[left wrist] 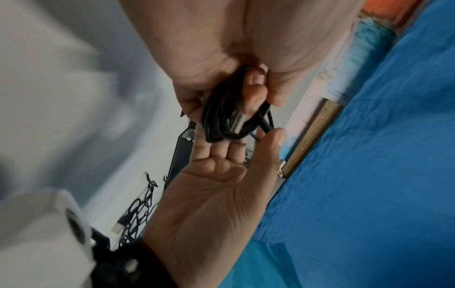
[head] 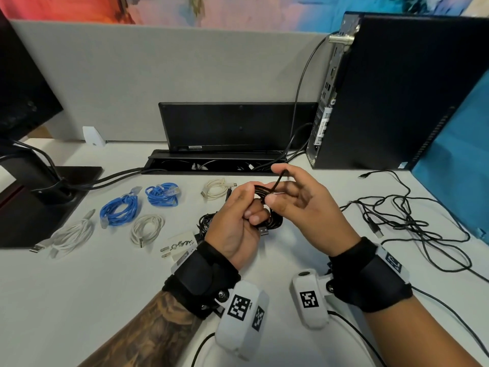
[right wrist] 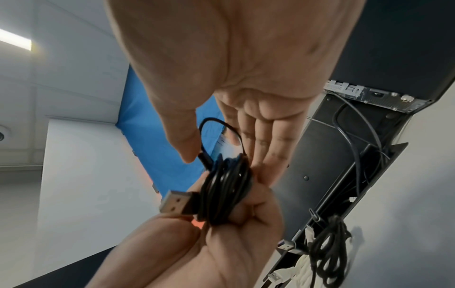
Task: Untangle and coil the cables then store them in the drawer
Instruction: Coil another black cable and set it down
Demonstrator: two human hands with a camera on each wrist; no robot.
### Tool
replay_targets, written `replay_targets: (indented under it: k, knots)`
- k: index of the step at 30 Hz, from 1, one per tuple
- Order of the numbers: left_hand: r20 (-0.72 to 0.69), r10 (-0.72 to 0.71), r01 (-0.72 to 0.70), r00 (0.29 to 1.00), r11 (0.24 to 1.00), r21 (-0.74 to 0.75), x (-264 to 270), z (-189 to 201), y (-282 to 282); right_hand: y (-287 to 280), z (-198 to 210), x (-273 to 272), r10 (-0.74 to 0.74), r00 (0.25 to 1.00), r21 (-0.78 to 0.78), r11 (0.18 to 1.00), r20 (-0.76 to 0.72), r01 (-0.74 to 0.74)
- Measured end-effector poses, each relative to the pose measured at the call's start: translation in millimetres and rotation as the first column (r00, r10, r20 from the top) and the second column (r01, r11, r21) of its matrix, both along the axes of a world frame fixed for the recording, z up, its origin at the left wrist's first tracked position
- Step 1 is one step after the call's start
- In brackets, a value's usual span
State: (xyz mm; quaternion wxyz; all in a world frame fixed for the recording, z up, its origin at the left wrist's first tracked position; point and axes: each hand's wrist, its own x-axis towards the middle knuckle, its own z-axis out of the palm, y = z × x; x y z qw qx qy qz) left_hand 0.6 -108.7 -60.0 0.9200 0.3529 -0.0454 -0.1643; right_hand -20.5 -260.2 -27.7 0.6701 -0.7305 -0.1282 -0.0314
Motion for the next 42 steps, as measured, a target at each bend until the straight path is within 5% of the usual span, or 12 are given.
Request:
replay_targets:
  k: [4,11,15,20,24,27,32,37,42]
  knots:
    - [-0.053,-0.039,0.035,0.998,0.997,-0.062,2.4,-0.3,3.6,2.8,1.4,-0.4,-0.039,0.998,-0.023,0.999,0.048,0.04]
    - [0.186,-0.04,0.007,0.982,0.984,0.177,-10.2,4.2,-6.1,-2.0,-1.7,3.9,-0.192,0.974,-0.04,0.979,0.122,0.198]
    - [0.18,0.014,-0.045,0.983,0.985,0.166,-6.1,1.8,-3.2,-0.1,-1.4,1.4,-0.168,0.977,-0.047,0.983,0.128,0.175]
    - [0.15,-0.032,0.004,0.988,0.983,0.183,-8.0,7.6,1.0,4.4,-2.5,3.4,-0.193,0.98,0.147,0.969,-0.042,0.197]
    - [0.089,-0.072,0.05,0.993,0.972,0.229,-9.6,6.3,-1.7,-2.8,-2.7,6.2,-0.061,0.998,0.016,0.998,-0.014,0.061]
    - [-0.008,-0.219,0.213,0.976,0.937,0.277,-10.4,7.8,-2.3,-16.1,6.3,9.0,-0.27,0.955,-0.024,0.961,0.123,0.275]
    - [-0.125,-0.408,0.425,0.905,0.835,0.351,-12.3,6.5,-3.4,-49.5,14.7,16.5,-0.531,0.839,0.12,0.847,0.124,0.518]
    - [-0.093,-0.432,0.407,0.897,0.724,0.557,-13.6,4.1,-8.3,-72.0,14.4,21.6,-0.674,0.73,0.157,0.738,0.113,0.656]
    - [0.007,-0.479,0.401,0.878,0.743,0.536,-9.3,8.8,-4.0,-77.4,9.8,26.5,-0.697,0.714,0.215,0.709,0.063,0.672]
